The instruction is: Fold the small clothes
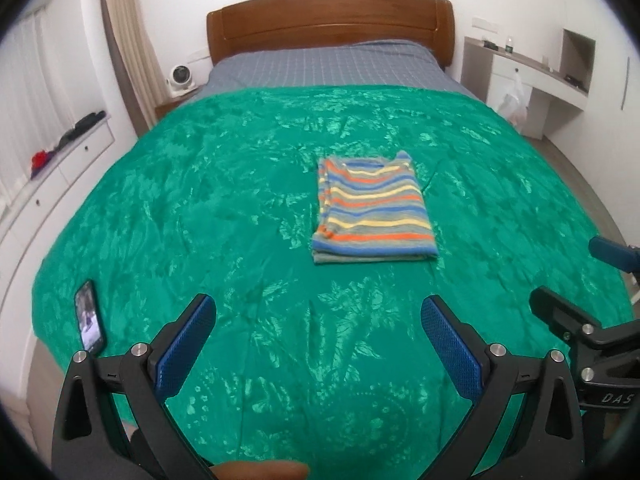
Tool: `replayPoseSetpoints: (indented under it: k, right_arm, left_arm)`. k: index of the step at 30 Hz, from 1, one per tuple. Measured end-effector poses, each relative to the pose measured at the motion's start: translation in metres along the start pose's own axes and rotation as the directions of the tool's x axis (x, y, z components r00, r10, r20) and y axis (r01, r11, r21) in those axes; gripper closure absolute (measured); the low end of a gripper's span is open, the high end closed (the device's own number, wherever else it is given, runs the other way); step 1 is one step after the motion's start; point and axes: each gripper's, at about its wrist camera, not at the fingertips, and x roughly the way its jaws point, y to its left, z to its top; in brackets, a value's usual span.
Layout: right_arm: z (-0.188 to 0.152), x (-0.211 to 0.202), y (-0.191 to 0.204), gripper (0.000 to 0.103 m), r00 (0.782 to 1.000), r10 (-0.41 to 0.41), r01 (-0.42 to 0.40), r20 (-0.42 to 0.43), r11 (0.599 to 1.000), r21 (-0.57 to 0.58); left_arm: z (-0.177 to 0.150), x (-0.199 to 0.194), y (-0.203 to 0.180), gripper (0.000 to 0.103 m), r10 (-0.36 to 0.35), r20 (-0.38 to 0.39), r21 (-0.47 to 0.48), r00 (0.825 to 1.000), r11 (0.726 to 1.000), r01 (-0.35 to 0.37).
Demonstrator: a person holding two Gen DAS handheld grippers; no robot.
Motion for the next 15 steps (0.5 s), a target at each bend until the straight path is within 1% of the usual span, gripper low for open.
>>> replayPoseSetpoints:
  k: [5, 7, 11, 15]
  right_arm:
    - [-0.004, -0.002, 0.002, 0.001, 0.999, -0.035, 0.035, -0.014, 0.999, -0.002]
    - [-0.005, -0.002, 0.0, 0.001, 0.999, -0.037, 0.037, -0.019, 0.999, 0.005]
    - [-0.005, -0.005, -0.004, 0.001, 0.999, -0.036, 0.036, -0.011, 0.999, 0.014]
    - [-0.002, -0.005, -0.006, 0.001, 0.999, -0.033, 0.033, -0.007, 0.999, 0.018]
  left_arm:
    - [-0.001, -0.001, -0.002, 0.0, 0.009, -0.002, 0.002, 1.0, 1.0, -0.009]
    - [-0.002, -0.001, -0.002, 0.0, 0.008, 0.005, 0.002, 1.0, 1.0, -0.008]
    - [-0.002, -0.003, -0.006, 0.0, -0.04, 0.011, 0.001, 0.999, 0.999, 0.04]
    - [0.0, -0.006, -0.011, 0.0, -0.022, 0.033, 0.017, 0.999, 1.0, 0.022]
